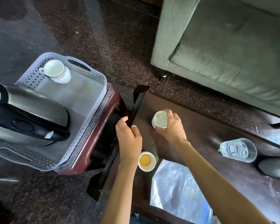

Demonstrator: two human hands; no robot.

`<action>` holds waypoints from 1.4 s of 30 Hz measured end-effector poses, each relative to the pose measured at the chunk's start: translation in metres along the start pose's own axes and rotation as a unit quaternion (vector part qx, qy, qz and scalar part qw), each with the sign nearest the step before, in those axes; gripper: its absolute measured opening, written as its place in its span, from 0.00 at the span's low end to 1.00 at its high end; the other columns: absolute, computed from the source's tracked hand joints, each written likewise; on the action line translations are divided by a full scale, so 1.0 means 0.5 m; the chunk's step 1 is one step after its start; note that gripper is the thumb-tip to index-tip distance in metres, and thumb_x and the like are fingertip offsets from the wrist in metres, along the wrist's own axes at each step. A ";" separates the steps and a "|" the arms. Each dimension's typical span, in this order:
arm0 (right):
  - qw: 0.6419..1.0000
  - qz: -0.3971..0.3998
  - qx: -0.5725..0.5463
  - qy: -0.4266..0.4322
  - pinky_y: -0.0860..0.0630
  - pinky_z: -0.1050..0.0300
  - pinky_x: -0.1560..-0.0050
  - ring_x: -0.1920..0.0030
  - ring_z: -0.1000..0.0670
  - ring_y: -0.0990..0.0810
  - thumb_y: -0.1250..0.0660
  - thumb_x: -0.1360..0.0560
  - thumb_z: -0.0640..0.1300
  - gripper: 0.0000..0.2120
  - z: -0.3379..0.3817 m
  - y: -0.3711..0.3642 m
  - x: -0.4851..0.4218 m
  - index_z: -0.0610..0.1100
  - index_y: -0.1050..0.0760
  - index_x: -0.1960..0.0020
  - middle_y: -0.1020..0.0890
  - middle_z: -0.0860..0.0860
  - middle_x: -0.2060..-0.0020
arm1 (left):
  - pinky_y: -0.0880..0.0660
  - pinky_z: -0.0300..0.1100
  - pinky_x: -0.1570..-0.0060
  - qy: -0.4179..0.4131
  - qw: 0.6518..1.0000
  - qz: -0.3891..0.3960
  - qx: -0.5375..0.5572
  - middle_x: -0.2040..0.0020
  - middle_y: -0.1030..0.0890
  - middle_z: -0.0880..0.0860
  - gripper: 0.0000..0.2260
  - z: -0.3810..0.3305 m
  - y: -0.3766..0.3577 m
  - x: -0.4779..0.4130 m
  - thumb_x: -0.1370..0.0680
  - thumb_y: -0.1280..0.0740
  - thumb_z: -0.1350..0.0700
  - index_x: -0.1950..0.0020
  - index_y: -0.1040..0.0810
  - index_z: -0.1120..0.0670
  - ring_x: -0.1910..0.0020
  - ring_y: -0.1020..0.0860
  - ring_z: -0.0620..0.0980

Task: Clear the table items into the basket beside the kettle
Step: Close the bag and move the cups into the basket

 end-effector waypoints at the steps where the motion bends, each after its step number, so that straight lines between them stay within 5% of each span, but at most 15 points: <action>1: 1.000 -0.007 -0.002 0.013 0.27 0.47 0.43 0.39 0.41 0.29 0.24 0.32 0.48 0.36 0.016 0.008 0.000 0.45 0.37 0.30 0.26 0.42 0.41 | 0.31 0.38 0.46 0.002 1.000 -0.007 0.004 0.37 0.29 0.59 0.16 -0.003 0.010 -0.008 0.22 0.41 0.63 0.33 0.33 0.60 0.39 0.27 0.55; 6: 0.990 -0.086 -0.049 0.099 0.25 0.47 0.45 0.45 0.41 0.25 0.25 0.36 0.53 0.35 0.165 0.079 -0.015 0.45 0.32 0.33 0.24 0.42 0.46 | 0.27 0.50 0.40 -0.013 0.997 -0.072 0.035 0.38 0.29 0.58 0.15 -0.038 0.083 -0.059 0.22 0.40 0.63 0.35 0.32 0.61 0.40 0.26 0.55; 9: 0.977 -0.121 -0.069 0.159 0.25 0.50 0.45 0.48 0.43 0.25 0.26 0.37 0.56 0.34 0.283 0.116 -0.034 0.45 0.31 0.36 0.22 0.44 0.49 | 0.28 0.47 0.39 -0.018 0.991 -0.122 0.058 0.38 0.29 0.58 0.15 -0.057 0.135 -0.094 0.22 0.40 0.63 0.35 0.33 0.61 0.39 0.27 0.54; 13: 0.964 -0.068 -0.084 0.241 0.26 0.49 0.43 0.45 0.42 0.26 0.25 0.38 0.52 0.37 0.429 0.122 -0.069 0.44 0.32 0.32 0.23 0.43 0.45 | 0.33 0.36 0.43 0.001 0.982 -0.170 0.083 0.36 0.30 0.59 0.16 -0.067 0.195 -0.135 0.22 0.42 0.63 0.33 0.34 0.62 0.38 0.28 0.53; 20: 0.949 0.035 0.001 0.312 0.28 0.52 0.43 0.45 0.39 0.25 0.22 0.38 0.47 0.39 0.590 0.008 -0.136 0.44 0.33 0.31 0.29 0.41 0.42 | 0.30 0.49 0.38 0.051 0.969 -0.210 0.120 0.37 0.30 0.61 0.16 -0.032 0.245 -0.185 0.23 0.41 0.65 0.35 0.33 0.64 0.38 0.28 0.59; 26: 0.935 0.067 0.088 0.338 0.27 0.47 0.40 0.40 0.39 0.27 0.22 0.36 0.47 0.38 0.631 -0.093 -0.173 0.44 0.34 0.31 0.32 0.43 0.38 | 0.31 0.51 0.36 0.093 0.967 -0.198 0.130 0.35 0.29 0.62 0.17 0.020 0.251 -0.196 0.23 0.41 0.63 0.35 0.34 0.63 0.35 0.29 0.59; 34: 0.916 0.002 0.175 0.360 0.34 0.52 0.39 0.35 0.44 0.35 0.26 0.32 0.54 0.37 0.634 -0.125 -0.190 0.44 0.36 0.29 0.27 0.47 0.37 | 0.32 0.55 0.36 0.090 0.974 -0.179 0.110 0.35 0.29 0.62 0.16 0.033 0.240 -0.185 0.23 0.42 0.64 0.36 0.34 0.63 0.36 0.29 0.60; 38: 0.930 0.015 0.121 0.346 0.34 0.51 0.35 0.37 0.43 0.35 0.25 0.32 0.54 0.41 0.603 -0.096 -0.172 0.44 0.40 0.26 0.30 0.45 0.34 | 0.31 0.53 0.36 0.064 0.977 -0.175 0.100 0.37 0.29 0.62 0.16 0.022 0.235 -0.176 0.24 0.42 0.64 0.37 0.33 0.64 0.37 0.28 0.61; 42: 0.949 -0.023 0.014 0.313 0.33 0.51 0.37 0.40 0.42 0.34 0.28 0.29 0.49 0.30 0.505 -0.047 -0.116 0.41 0.32 0.31 0.30 0.42 0.37 | 0.31 0.46 0.39 0.054 0.981 -0.168 0.080 0.37 0.29 0.61 0.15 0.003 0.218 -0.143 0.23 0.42 0.65 0.37 0.33 0.63 0.38 0.28 0.58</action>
Point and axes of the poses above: each hand's wrist, its own x-axis away from the middle knuckle, its own y-axis out of the back of the hand, z = x × y, the point moved 4 cm from there along -x, towards the middle knuckle
